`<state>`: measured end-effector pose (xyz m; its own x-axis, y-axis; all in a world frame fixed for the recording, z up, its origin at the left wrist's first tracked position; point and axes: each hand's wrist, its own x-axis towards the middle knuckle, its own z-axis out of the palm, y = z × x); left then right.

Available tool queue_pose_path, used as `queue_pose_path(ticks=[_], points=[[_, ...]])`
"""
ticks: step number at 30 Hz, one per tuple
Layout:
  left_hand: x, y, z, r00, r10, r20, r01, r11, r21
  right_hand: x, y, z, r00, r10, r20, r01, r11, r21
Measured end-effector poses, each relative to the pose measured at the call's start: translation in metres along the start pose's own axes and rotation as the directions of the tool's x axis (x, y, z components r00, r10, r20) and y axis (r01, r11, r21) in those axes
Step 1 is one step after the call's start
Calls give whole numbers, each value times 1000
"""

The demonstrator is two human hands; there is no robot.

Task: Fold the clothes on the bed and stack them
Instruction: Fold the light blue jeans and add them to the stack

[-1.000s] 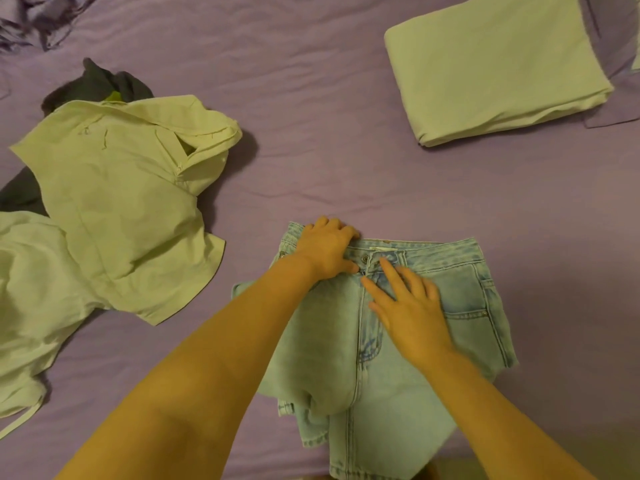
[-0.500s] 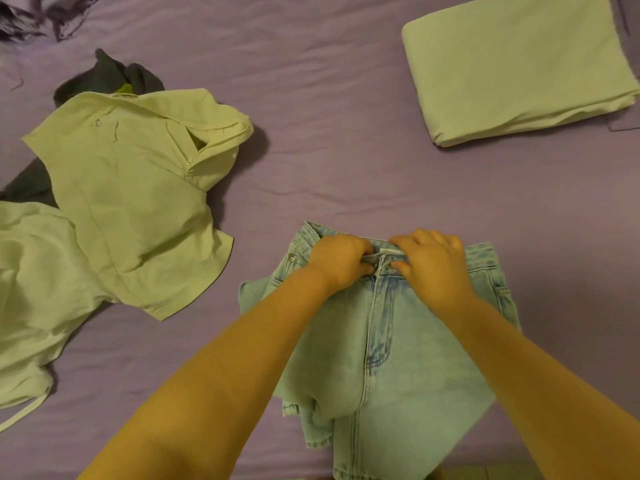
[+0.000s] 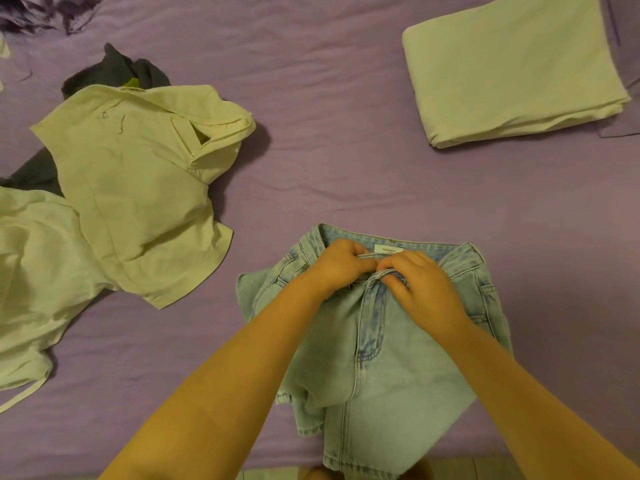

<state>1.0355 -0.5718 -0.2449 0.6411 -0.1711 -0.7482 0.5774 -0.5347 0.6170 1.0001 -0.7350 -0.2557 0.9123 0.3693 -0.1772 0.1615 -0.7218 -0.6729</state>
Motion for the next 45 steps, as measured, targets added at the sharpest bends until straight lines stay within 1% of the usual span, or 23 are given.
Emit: queue_pose_path(ticks=[4, 6, 8, 9, 10, 12, 14, 16, 18, 21, 24, 26, 28, 29, 32, 34, 36, 37, 39, 40, 42, 43, 45], points=[[-16, 1, 3, 999, 20, -28, -24, 989, -145, -2, -9, -9, 998, 69, 1, -69, 992, 109], [-23, -1, 4, 997, 56, -46, -62, 989, -137, -3, -13, -13, 993, 119, 13, -119, 982, 148], [-32, 0, 5, 992, 117, -43, -119, 992, -41, -6, -16, -18, 986, 166, 37, -170, 969, 182], [-36, 0, 6, 985, 169, -32, -167, 984, 70, -7, -16, -22, 981, 185, 53, -192, 959, 207], [-41, -1, 8, 971, 239, -21, -228, 948, 221, -9, -17, -27, 976, 201, 77, -214, 945, 245], [-51, -1, 10, 926, 379, 2, -333, 812, 479, -10, -18, -40, 962, 215, 169, -260, 910, 323], [-59, 1, 10, 900, 436, 10, -368, 747, 554, -9, -18, -54, 938, 193, 287, -286, 901, 328], [-63, 2, 12, 892, 451, 1, -377, 745, 550, -8, -18, -65, 915, 154, 374, -278, 912, 303], [-66, 5, 15, 903, 430, -16, -356, 767, 534, -8, -21, -71, 907, 132, 400, -256, 927, 275], [-68, 7, 18, 921, 388, -39, -320, 810, 491, -11, -25, -70, 905, 136, 403, -256, 931, 260], [-70, 9, 13, 944, 328, 27, -311, 863, 398, -18, -25, -63, 916, 131, 379, -232, 944, 236], [-70, 7, 8, 950, 296, 96, -309, 863, 399, -24, -24, -58, 930, 129, 343, -213, 952, 221], [-69, 6, 9, 951, 264, 161, -309, 833, 460, -28, -24, -55, 953, 94, 289, -135, 983, 126], [-69, 6, 10, 953, 254, 166, -303, 831, 466, -30, -23, -55, 963, 63, 263, -87, 993, 80], [-69, 7, 15, 959, 272, 73, -279, 881, 382, -29, -28, -60, 974, 14, 225, -17, 1000, 7], [-69, 9, 18, 953, 290, 89, -302, 877, 374, -29, -27, -59, 977, -2, 214, 27, 993, -114], [-67, 11, 17, 947, 288, 141, -321, 847, 424, -31, -26, -58, 979, -7, 204, 46, 981, -189], [-68, 13, 17, 944, 287, 160, -329, 821, 467, -32, -24, -58, 980, 9, 200, 25, 985, -169], [-69, 12, 16, 935, 315, 164, -353, 768, 534, -33, -21, -57, 978, 41, 206, -34, 999, -35], [-70, 10, 16, 930, 338, 143, -358, 751, 555, -33, -20, -57, 977, 48, 207, -50, 999, 1], [-75, 4, 18, 925, 376, 59, -336, 733, 591, -35, -12, -58, 984, 47, 172, -37, 997, -64], [-76, 0, 17, 908, 418, -3, -315, 689, 653, -35, -5, -57, 987, 50, 149, -32, 992, -121], [-72, -10, 7, 827, 544, -139, -239, 565, 790, -35, 12, -58, 980, 147, 134, -117, 970, -212]])
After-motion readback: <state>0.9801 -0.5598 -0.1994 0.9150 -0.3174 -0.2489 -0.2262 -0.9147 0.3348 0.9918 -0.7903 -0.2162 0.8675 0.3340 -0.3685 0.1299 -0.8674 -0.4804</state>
